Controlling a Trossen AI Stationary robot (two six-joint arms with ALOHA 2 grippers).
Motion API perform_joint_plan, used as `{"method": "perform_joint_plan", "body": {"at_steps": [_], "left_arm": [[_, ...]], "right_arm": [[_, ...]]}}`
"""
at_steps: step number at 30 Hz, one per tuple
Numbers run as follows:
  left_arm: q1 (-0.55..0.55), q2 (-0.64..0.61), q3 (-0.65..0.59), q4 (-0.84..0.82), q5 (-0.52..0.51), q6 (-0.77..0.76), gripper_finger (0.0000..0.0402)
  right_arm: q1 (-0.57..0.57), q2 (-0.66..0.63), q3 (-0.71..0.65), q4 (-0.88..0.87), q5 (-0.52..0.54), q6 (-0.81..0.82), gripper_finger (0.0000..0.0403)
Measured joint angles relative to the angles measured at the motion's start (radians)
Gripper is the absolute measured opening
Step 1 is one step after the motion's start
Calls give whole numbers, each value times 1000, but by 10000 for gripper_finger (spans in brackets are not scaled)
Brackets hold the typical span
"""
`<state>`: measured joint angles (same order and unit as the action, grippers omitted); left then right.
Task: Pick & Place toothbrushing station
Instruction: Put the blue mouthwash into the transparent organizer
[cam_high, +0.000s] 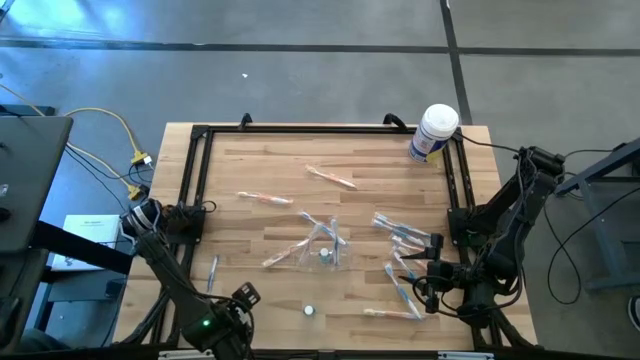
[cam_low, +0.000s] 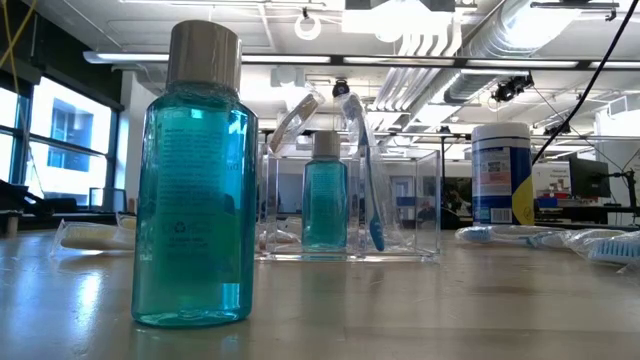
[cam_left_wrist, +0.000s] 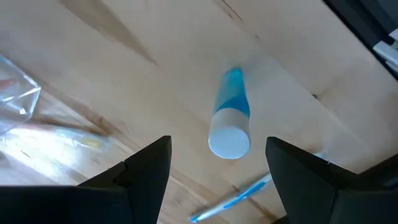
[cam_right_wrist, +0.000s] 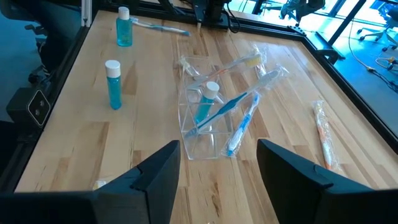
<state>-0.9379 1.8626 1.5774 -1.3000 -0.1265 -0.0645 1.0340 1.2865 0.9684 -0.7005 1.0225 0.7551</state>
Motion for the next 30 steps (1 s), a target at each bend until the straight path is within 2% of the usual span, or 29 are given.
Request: {"method": "perform_joint_plan", "body": {"at_steps": [10,20,25,30], "left_arm": [[0,0,-78,96,-14,-11,255],[0,0,-157,197,19,26,255],[0,0,-178,218,-14,-64,255],[1,0,-208,242,-5,-82,255]], "right_arm": [[0,0,0,0,0,0,205],[0,0,0,0,0,0,205],[-5,0,0,0,0,0,205],[-26,0,0,0,-1,0,205]]}}
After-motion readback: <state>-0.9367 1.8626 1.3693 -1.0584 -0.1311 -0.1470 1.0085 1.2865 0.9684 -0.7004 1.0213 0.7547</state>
